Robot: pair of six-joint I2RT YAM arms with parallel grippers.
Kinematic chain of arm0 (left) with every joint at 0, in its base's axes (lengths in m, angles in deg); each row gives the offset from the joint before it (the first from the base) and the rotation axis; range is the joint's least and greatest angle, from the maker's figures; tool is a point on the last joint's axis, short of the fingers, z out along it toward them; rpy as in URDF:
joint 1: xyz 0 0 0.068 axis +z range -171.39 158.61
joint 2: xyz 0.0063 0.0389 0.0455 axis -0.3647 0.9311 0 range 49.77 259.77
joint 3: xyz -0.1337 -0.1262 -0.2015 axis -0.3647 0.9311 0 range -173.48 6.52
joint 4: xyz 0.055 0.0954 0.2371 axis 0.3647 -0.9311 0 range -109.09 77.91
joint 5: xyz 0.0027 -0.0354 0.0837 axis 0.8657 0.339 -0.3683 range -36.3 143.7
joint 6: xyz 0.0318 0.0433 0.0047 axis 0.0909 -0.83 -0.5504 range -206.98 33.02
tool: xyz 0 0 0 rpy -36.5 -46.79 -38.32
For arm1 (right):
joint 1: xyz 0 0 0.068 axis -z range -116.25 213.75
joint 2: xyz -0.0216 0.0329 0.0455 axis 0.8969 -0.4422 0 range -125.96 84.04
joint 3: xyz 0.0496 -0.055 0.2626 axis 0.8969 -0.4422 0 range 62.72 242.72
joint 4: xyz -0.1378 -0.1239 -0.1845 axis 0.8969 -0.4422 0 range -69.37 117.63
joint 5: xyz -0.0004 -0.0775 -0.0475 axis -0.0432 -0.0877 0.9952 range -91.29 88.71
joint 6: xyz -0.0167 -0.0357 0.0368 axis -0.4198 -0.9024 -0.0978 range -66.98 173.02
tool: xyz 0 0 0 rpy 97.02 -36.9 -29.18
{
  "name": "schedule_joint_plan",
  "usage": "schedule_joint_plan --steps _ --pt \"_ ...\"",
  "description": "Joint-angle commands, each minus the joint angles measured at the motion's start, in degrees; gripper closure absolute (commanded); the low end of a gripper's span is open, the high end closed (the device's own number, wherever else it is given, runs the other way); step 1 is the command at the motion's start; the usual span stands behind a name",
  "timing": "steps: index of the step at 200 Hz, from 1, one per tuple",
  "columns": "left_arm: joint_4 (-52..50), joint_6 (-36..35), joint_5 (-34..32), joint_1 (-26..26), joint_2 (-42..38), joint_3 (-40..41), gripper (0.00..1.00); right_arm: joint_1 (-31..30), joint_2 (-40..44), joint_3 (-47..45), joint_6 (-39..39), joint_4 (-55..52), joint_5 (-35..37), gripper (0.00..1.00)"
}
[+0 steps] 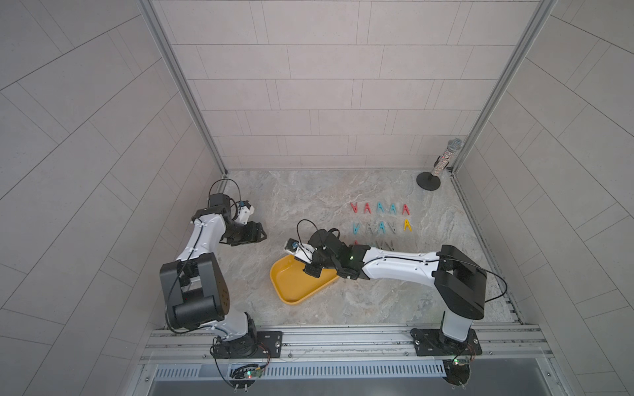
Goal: Take the clothespins out of the storage box
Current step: Place the clothespin at the center of the board.
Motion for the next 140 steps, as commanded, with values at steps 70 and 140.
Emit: schedule_joint_plan --steps 70,140 --pt "-1.51 -3.81 -0.36 -12.18 -0.34 -0.27 0.26 8.42 9.31 -1.68 18.10 -9.10 -4.01 1.00" --pt "-0.68 -3.16 -3.00 -14.33 1.41 -0.71 0.26 14.92 16.32 -6.85 27.08 -13.80 -3.14 1.00"
